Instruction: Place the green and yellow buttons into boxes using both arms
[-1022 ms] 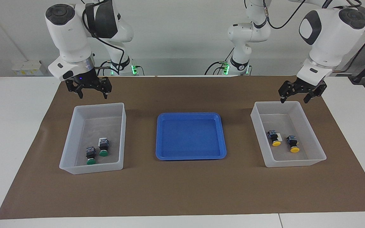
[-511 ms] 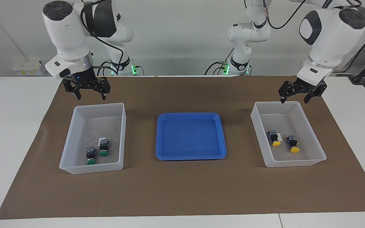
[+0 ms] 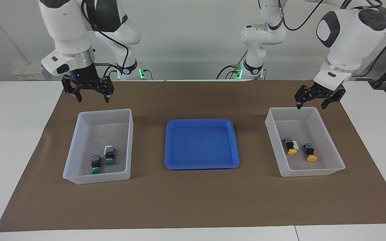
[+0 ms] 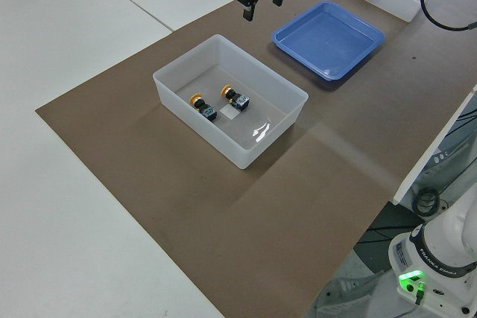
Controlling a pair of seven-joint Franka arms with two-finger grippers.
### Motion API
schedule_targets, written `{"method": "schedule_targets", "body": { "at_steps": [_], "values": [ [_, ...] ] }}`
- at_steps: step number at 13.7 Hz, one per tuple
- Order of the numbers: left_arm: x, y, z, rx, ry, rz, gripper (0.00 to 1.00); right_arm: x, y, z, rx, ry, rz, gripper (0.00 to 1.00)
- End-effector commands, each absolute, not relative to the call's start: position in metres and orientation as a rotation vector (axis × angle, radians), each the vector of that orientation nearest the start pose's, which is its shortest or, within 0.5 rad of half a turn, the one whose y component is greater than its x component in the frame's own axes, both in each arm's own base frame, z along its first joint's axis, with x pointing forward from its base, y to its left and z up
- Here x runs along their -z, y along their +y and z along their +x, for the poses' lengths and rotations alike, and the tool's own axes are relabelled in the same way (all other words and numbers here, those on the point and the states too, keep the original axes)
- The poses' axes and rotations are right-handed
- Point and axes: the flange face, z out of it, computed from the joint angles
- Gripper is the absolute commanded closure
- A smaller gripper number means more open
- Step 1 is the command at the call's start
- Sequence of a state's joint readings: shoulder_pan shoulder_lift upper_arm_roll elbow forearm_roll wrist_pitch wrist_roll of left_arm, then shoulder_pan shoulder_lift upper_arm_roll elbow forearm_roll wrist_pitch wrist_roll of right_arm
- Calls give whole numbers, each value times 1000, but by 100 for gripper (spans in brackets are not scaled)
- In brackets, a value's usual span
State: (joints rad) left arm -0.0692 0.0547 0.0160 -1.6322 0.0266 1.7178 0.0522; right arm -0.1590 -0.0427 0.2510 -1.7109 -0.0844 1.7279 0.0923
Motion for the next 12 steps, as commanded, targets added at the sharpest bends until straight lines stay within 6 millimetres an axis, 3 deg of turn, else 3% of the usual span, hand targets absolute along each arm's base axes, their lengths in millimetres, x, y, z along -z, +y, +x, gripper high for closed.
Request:
{"method": "schedule_targets", "body": {
  "at_steps": [1,5,12],
  "values": [
    [-578,-28,574,50,150,-3121,0,-601,36,542,35,22,-3203,0],
    [-578,-28,574,50,152,-3120,0,-603,29,536,-7,41,-3203,0],
    [-578,-28,574,50,152,-3120,0,-594,37,540,-23,36,-3169,0]
  ]
}}
